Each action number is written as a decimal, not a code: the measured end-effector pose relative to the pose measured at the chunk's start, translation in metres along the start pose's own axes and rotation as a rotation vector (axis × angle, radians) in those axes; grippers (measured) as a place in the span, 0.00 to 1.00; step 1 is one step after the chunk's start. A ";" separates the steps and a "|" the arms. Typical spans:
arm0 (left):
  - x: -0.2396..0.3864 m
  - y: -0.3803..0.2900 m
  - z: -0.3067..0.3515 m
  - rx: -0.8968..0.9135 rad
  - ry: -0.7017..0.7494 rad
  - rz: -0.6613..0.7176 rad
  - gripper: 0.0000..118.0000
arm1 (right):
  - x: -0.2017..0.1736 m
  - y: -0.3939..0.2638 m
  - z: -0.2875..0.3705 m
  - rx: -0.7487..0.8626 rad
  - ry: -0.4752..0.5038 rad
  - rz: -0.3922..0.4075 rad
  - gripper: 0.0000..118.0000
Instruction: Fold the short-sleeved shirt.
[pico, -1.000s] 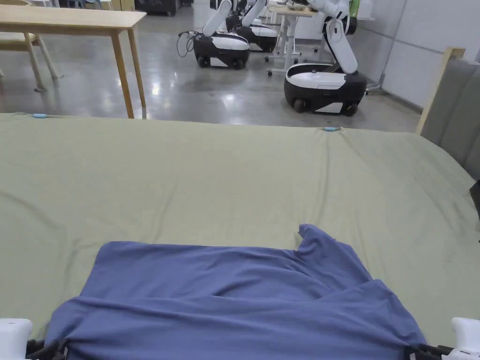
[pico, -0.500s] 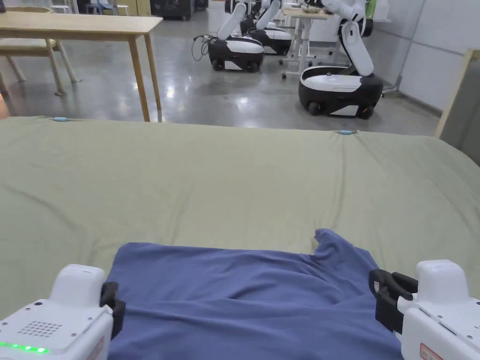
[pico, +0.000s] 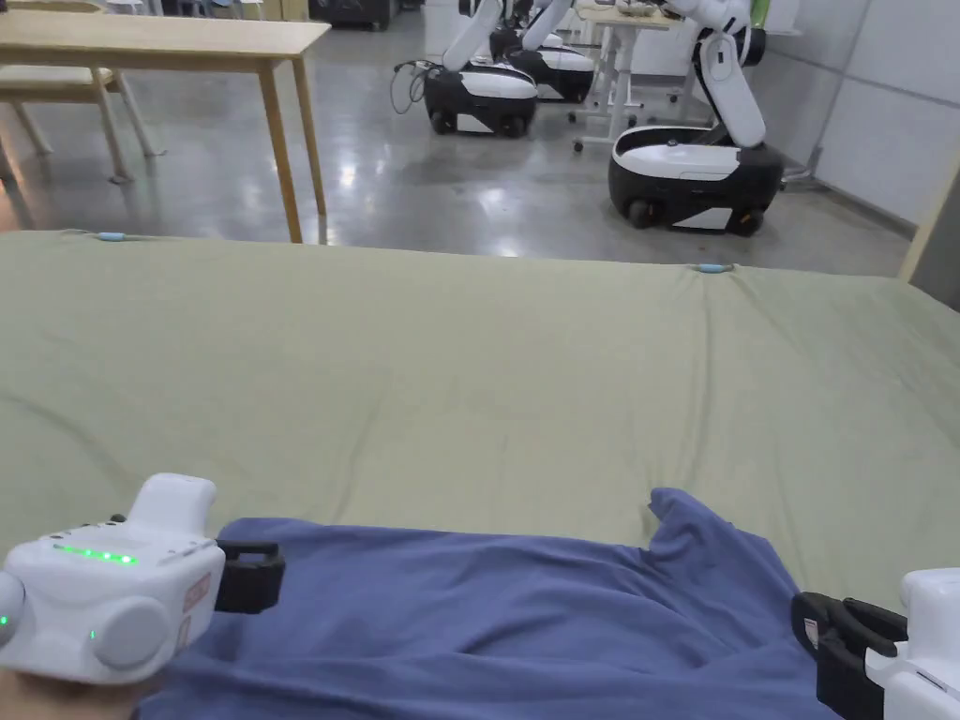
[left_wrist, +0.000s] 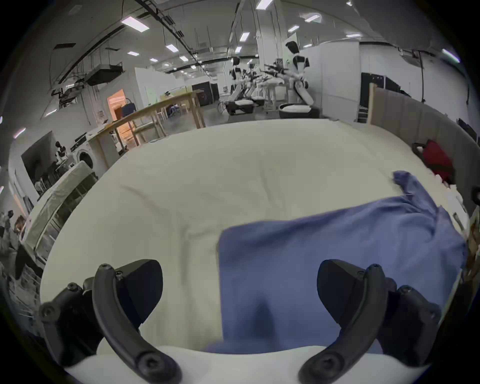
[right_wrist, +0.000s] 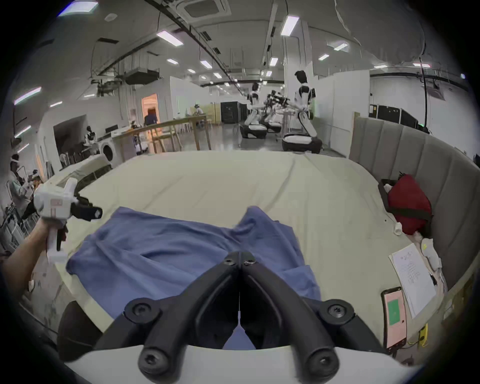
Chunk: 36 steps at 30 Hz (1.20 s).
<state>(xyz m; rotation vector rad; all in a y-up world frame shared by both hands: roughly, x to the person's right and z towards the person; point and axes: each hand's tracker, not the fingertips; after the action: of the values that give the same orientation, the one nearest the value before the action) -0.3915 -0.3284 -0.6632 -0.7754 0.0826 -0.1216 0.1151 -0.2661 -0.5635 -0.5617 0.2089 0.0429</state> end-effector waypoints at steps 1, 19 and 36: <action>-0.001 0.011 -0.020 0.004 -0.007 -0.003 0.99 | 0.007 0.001 -0.006 -0.010 -0.012 -0.002 0.01; 0.030 0.051 -0.044 -0.097 -0.082 -0.106 0.06 | 0.084 0.025 -0.225 -0.406 -0.076 0.105 0.93; 0.021 0.021 0.063 0.169 -0.068 -0.013 0.06 | 0.074 0.034 -0.090 -0.062 0.022 0.030 0.03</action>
<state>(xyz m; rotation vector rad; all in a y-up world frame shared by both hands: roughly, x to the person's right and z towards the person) -0.3614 -0.2726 -0.6336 -0.6110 0.0027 -0.1130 0.1677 -0.2866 -0.6712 -0.6212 0.2381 0.0726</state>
